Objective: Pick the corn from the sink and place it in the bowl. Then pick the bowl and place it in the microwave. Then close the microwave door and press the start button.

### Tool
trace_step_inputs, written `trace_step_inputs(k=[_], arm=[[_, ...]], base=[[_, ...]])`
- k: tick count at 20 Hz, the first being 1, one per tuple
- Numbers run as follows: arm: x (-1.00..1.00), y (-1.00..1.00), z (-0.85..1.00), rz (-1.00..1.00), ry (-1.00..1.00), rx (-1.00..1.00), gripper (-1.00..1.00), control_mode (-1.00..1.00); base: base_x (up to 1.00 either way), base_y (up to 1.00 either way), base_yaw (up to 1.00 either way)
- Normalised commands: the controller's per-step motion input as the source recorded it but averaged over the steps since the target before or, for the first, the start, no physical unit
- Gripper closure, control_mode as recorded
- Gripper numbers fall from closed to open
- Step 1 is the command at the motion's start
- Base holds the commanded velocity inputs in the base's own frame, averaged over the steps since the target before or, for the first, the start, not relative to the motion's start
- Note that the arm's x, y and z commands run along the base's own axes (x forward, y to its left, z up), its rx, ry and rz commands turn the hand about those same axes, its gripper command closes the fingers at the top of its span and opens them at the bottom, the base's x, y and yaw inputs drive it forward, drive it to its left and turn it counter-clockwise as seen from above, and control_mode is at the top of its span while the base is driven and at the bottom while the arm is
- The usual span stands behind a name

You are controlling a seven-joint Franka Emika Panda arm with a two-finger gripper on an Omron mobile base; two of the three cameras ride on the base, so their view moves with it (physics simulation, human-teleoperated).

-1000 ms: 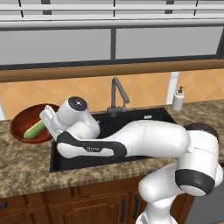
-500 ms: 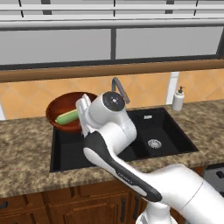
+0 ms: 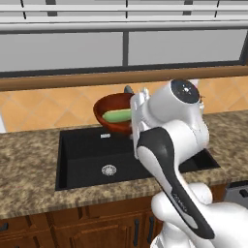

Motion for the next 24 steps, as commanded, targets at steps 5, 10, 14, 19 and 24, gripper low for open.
trace_step_inputs(k=[5,10,14,19,24], arm=[[-0.69,-0.94,0.4,-0.02,0.01,0.01,1.0,-1.0],[-0.44,-0.78,0.25,0.0,-0.11,-0.02,1.0,-1.0],[-0.02,-0.64,0.24,-0.05,-0.11,-0.01,1.0,-1.0],[0.0,-0.35,0.21,-0.11,-0.1,-0.01,1.0,-1.0],[0.0,0.0,0.26,-0.06,-0.18,-0.01,1.0,-1.0]], base=[[0.0,0.0,0.0],[0.0,0.0,0.0],[0.0,0.0,0.0],[0.0,0.0,0.0],[0.0,0.0,0.0]])
